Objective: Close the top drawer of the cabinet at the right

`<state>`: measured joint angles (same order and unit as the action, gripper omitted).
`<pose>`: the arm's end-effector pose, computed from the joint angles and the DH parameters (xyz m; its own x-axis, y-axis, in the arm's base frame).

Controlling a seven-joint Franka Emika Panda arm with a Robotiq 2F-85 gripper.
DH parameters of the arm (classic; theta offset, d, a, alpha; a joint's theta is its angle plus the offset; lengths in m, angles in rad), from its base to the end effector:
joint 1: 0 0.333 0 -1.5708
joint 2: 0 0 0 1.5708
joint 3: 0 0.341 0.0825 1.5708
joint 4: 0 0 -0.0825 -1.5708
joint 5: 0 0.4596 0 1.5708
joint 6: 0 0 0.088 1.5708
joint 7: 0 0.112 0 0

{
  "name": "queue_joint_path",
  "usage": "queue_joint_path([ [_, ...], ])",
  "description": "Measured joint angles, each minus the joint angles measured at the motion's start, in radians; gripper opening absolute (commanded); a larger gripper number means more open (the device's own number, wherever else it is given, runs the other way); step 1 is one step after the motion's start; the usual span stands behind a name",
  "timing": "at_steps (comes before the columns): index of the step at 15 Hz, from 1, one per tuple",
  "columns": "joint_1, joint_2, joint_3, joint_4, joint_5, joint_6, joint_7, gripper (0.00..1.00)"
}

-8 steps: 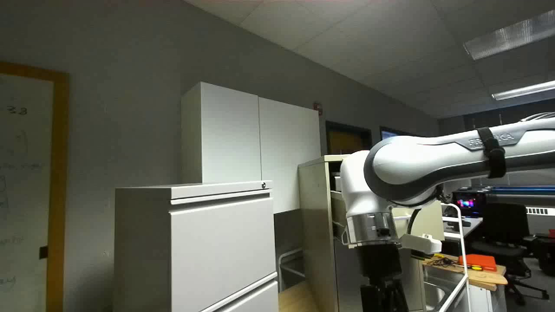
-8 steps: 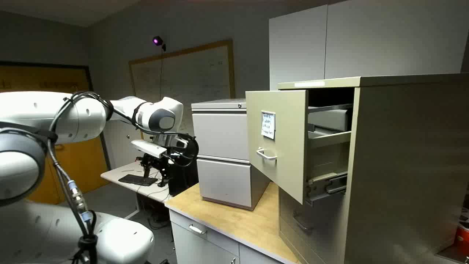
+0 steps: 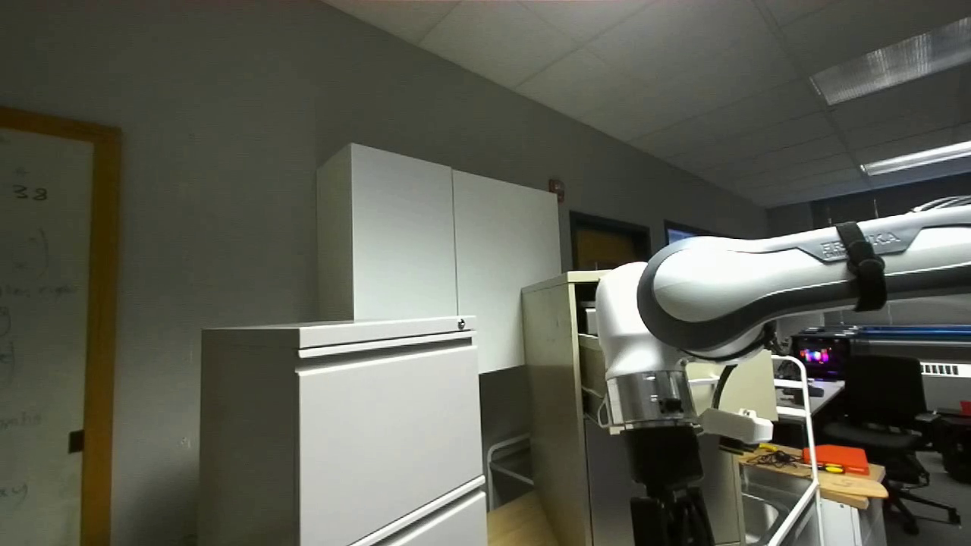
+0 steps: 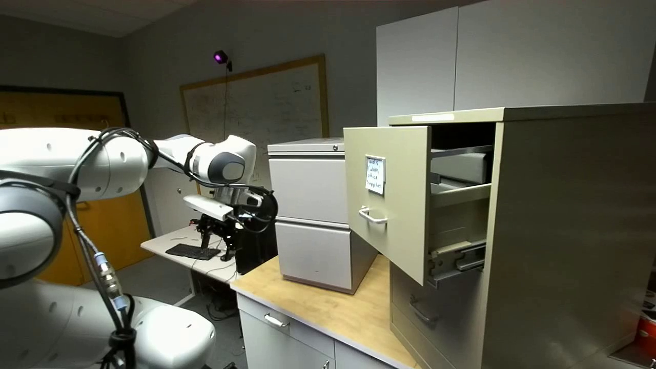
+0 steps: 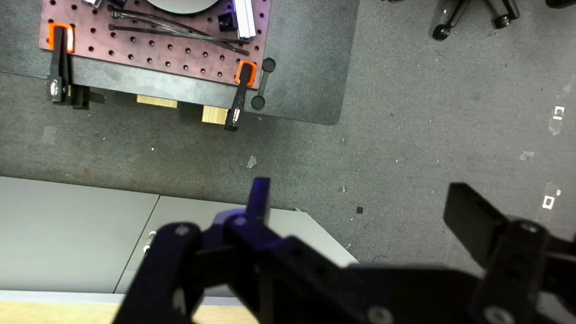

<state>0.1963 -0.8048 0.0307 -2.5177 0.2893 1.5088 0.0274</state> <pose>0.3261 0.1106 0.5219 0.9579 0.1983 -0.2078 0.1425 -0.9562 -0.2555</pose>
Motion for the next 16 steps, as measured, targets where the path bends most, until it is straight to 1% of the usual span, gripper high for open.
queue_joint_path([
  [2, -0.003, 0.0, 0.002, -0.001, 0.0, 0.0, 0.0, 1.0],
  [6, -0.037, 0.0, 0.028, -0.002, -0.007, 0.021, 0.0, 1.0],
  [7, -0.047, 0.0, 0.038, -0.002, -0.021, 0.043, 0.0, 0.97],
  [8, -0.058, -0.001, 0.05, -0.002, -0.046, 0.073, 0.0, 0.75],
  [10, -0.079, -0.003, 0.073, -0.002, -0.112, 0.144, 0.0, 0.7],
  [12, -0.099, -0.008, 0.087, -0.001, -0.184, 0.215, 0.003, 0.56],
  [13, -0.11, -0.013, 0.09, -0.001, -0.222, 0.251, 0.006, 0.46],
  [15, -0.133, -0.026, 0.091, 0.0, -0.296, 0.313, 0.011, 0.33],
  [16, -0.147, -0.035, 0.091, 0.0, -0.334, 0.341, 0.016, 0.24],
])
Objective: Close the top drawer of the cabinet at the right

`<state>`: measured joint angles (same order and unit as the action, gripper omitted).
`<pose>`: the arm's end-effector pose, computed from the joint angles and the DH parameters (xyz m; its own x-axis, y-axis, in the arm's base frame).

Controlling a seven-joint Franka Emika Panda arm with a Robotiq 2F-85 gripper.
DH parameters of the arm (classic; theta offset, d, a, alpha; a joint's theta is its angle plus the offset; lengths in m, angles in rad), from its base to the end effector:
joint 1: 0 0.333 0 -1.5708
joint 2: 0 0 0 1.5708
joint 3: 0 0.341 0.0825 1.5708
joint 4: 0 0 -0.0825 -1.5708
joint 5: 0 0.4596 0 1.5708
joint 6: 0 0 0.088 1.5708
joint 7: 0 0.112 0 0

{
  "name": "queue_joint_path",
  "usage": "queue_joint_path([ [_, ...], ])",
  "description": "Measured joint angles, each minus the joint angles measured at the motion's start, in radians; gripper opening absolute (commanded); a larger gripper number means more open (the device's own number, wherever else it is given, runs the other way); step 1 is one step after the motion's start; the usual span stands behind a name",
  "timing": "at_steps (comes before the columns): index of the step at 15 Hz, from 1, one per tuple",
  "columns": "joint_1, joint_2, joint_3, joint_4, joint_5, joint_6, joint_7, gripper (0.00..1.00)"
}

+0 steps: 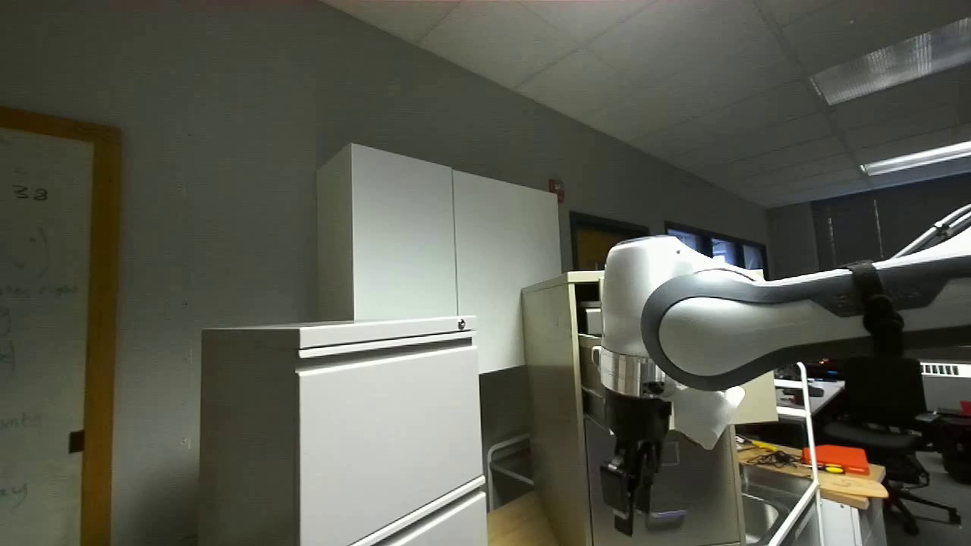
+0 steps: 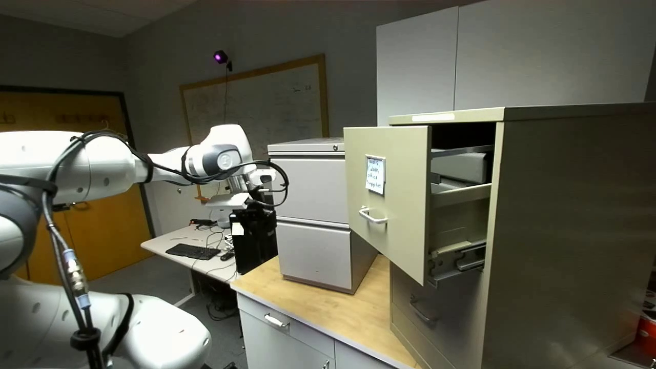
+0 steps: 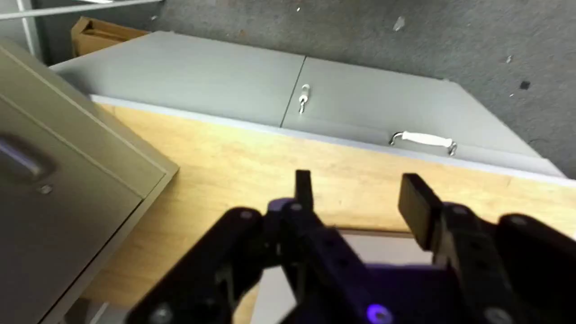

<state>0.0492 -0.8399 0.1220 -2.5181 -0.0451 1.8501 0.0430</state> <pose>0.3683 0.0653 0.5576 0.9787 0.1136 0.1710 0.0923 -0.9875 0.1279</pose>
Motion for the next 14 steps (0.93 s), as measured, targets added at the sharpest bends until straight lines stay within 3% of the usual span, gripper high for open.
queue_joint_path([
  [3, -0.048, -0.039, -0.001, -0.002, -0.104, 0.073, 0.021, 0.02],
  [8, -0.134, -0.11, -0.002, -0.024, -0.257, 0.225, 0.088, 0.0],
  [14, -0.288, -0.118, -0.004, -0.056, -0.358, 0.517, 0.205, 0.0],
])
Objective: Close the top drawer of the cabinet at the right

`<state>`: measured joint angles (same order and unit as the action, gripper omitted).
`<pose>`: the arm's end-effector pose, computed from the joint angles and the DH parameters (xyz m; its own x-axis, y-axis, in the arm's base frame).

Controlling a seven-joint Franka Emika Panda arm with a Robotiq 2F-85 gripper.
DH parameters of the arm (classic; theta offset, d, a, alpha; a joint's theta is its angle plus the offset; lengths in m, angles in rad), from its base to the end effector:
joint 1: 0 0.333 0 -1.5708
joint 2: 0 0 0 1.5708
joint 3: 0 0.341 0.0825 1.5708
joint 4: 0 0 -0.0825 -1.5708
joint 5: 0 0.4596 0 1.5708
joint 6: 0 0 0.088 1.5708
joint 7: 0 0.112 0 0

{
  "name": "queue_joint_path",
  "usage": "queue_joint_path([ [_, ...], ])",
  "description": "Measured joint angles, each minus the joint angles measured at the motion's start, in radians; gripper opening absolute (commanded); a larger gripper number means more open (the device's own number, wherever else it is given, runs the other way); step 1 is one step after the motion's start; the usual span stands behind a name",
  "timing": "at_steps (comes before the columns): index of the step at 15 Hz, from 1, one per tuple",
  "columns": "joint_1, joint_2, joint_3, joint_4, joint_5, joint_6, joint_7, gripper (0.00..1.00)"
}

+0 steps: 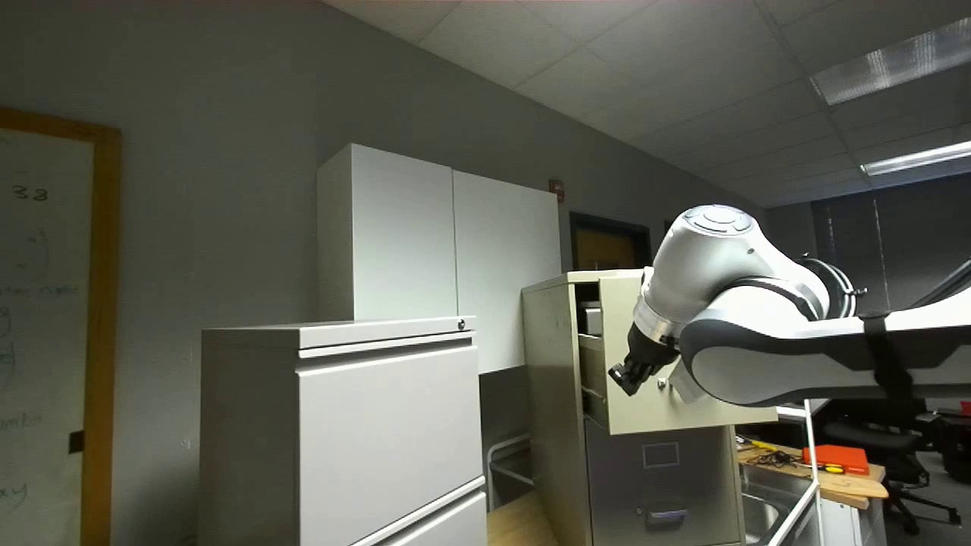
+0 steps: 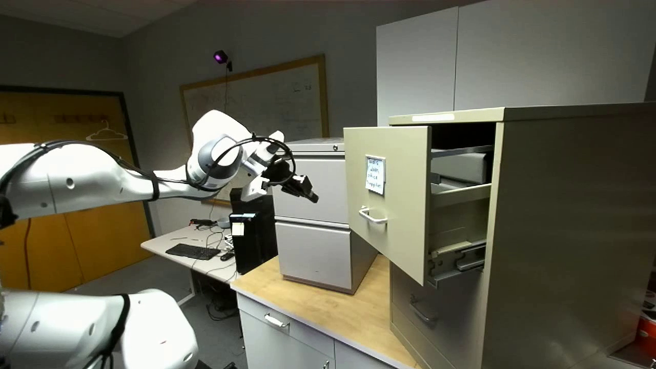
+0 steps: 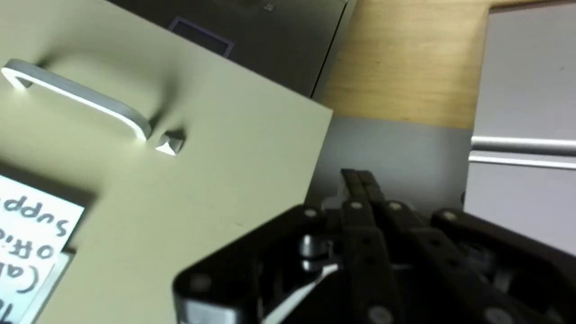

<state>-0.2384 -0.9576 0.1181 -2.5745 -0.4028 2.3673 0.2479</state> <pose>0.3718 -0.0404 0.6352 0.7221 -0.0093 0.6917 -0.3165 -0.8936 0.3183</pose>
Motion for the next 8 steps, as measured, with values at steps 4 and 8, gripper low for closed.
queue_joint_path([
  [4, -0.125, 0.021, -0.001, 0.0, -0.01, 0.133, 0.029, 0.0],
  [8, -0.217, 0.049, -0.001, 0.0, -0.01, 0.249, 0.038, 0.0],
])
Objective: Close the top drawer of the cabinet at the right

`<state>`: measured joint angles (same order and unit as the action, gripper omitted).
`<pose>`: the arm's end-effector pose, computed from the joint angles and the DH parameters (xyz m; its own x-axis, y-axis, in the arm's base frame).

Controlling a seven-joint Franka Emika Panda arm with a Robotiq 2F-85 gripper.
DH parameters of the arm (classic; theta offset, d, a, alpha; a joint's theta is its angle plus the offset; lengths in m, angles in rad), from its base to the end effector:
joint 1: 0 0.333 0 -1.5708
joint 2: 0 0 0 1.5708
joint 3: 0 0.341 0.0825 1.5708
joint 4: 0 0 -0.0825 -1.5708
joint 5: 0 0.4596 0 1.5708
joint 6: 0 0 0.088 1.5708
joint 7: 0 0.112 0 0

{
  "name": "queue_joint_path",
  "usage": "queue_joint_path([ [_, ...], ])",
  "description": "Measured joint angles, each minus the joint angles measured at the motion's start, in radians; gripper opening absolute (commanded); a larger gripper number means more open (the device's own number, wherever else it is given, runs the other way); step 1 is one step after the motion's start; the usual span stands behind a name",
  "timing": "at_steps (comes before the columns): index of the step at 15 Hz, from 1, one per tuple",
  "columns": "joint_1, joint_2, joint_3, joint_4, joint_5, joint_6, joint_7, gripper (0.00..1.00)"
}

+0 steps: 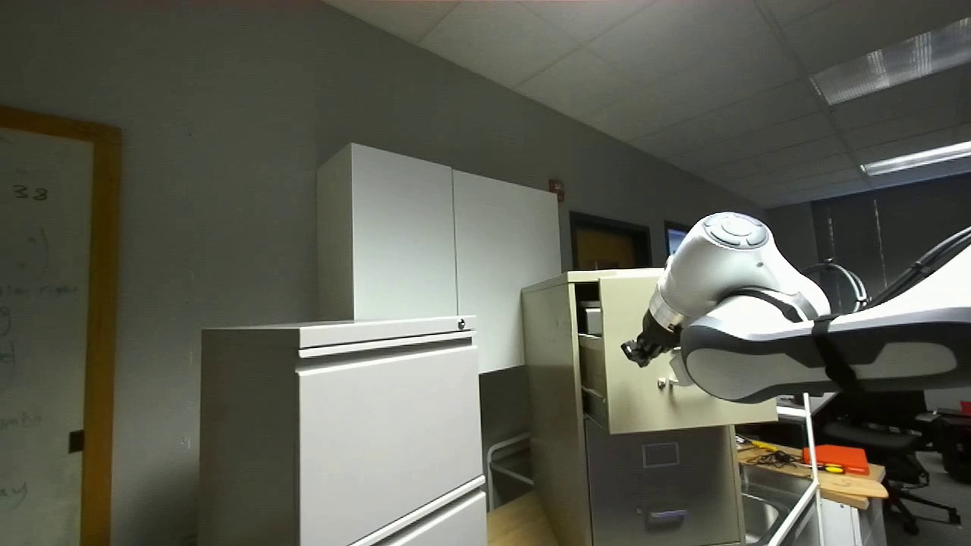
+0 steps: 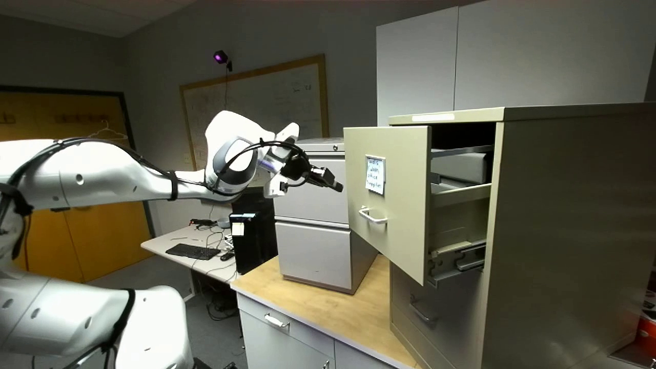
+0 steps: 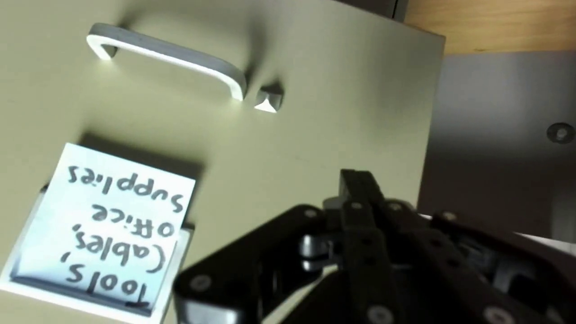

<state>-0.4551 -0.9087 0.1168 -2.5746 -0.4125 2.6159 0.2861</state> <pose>0.3759 -0.1115 0.6476 0.5798 -0.0726 0.8115 -0.4736 -0.8405 0.2631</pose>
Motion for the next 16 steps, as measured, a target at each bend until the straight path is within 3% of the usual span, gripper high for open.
queue_joint_path([
  [6, -0.057, 0.084, 0.01, 0.012, 0.013, 0.161, 0.006, 0.0],
  [16, -0.124, 0.158, 0.065, 0.069, 0.023, 0.166, 0.037, 0.0],
])
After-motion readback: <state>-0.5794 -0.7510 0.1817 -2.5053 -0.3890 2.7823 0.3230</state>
